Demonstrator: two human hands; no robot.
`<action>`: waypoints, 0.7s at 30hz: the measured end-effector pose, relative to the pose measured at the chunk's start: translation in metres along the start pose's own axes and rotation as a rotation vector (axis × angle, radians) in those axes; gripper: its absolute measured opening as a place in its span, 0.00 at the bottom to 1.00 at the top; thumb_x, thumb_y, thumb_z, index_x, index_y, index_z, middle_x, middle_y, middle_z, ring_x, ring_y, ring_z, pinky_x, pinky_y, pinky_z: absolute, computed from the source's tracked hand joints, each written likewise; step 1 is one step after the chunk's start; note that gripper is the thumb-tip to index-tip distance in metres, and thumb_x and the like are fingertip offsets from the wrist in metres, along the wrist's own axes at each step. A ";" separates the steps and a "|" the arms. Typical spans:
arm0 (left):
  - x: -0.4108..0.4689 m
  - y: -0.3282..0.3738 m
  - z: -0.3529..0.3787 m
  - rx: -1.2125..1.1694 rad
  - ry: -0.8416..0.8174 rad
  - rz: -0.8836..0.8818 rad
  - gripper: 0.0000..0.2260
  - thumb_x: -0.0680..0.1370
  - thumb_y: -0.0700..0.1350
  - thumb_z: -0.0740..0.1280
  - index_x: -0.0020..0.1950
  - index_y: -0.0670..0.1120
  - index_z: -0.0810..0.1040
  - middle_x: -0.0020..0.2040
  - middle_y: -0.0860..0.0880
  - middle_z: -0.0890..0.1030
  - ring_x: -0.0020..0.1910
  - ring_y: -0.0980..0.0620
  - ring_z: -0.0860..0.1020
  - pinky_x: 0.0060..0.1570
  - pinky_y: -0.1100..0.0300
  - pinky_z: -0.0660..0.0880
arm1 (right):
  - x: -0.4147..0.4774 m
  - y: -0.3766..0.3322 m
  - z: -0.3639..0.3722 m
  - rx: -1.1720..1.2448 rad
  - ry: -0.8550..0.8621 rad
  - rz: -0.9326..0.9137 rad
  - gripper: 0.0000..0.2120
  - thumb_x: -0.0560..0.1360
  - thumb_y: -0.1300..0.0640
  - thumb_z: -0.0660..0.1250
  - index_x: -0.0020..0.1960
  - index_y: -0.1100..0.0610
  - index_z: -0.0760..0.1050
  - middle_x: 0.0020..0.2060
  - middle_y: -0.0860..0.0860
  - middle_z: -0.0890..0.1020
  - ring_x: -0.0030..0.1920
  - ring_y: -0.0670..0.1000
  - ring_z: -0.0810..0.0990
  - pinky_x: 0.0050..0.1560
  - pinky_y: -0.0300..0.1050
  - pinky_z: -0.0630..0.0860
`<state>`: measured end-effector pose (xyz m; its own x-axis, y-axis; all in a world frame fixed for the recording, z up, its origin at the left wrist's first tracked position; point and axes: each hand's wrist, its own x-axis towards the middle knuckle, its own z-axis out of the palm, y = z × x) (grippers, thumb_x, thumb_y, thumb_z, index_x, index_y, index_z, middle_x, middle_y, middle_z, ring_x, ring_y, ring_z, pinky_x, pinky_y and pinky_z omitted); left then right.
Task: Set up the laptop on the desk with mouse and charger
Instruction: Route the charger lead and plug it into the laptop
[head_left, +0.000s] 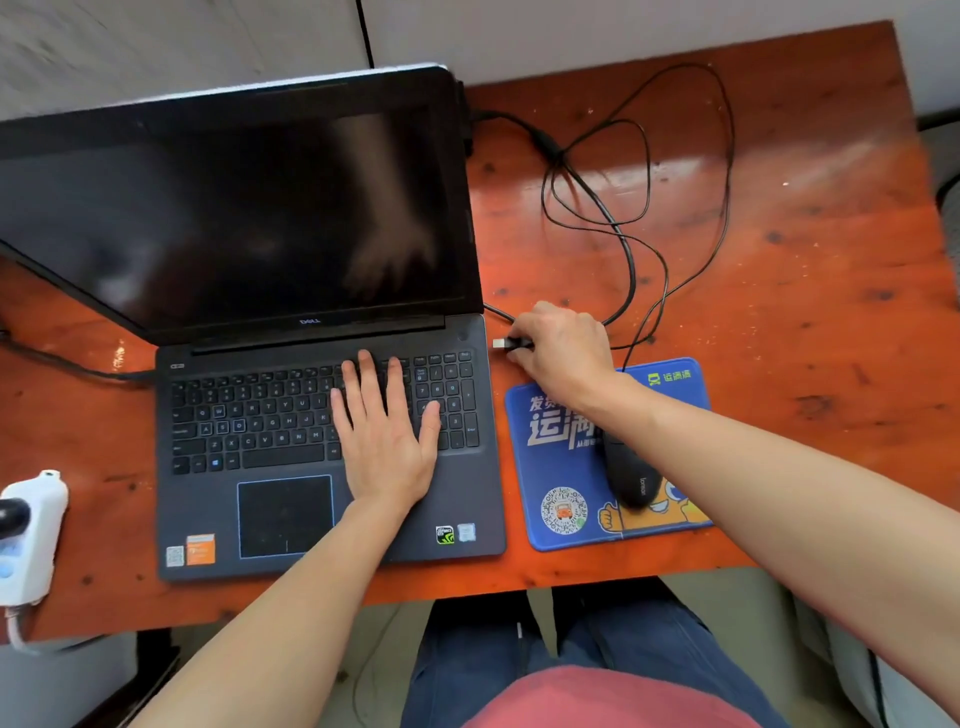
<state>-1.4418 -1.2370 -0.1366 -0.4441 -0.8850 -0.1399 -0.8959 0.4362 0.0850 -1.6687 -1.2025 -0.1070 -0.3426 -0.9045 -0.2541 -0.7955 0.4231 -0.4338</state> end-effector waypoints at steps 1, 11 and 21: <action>0.000 0.000 0.000 -0.001 0.003 -0.001 0.29 0.80 0.60 0.50 0.75 0.43 0.60 0.77 0.39 0.57 0.77 0.40 0.53 0.75 0.42 0.51 | 0.001 -0.002 0.000 -0.029 -0.005 -0.017 0.09 0.74 0.51 0.68 0.53 0.51 0.80 0.48 0.52 0.80 0.47 0.61 0.80 0.42 0.50 0.71; 0.001 0.000 0.003 0.003 0.033 -0.005 0.29 0.79 0.59 0.51 0.76 0.43 0.59 0.77 0.39 0.57 0.77 0.40 0.53 0.75 0.42 0.50 | -0.011 -0.008 0.013 0.119 -0.063 -0.003 0.11 0.75 0.51 0.68 0.54 0.55 0.79 0.49 0.55 0.77 0.49 0.63 0.78 0.45 0.53 0.74; 0.001 0.002 0.003 0.016 0.031 -0.005 0.29 0.79 0.59 0.51 0.75 0.43 0.60 0.77 0.39 0.58 0.77 0.40 0.54 0.74 0.42 0.52 | -0.010 -0.007 0.009 0.149 0.000 0.034 0.14 0.75 0.53 0.69 0.59 0.55 0.76 0.52 0.55 0.80 0.51 0.63 0.79 0.48 0.53 0.75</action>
<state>-1.4436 -1.2364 -0.1397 -0.4390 -0.8918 -0.1092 -0.8984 0.4337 0.0690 -1.6558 -1.1961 -0.1091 -0.3680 -0.8896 -0.2706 -0.7006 0.4567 -0.5482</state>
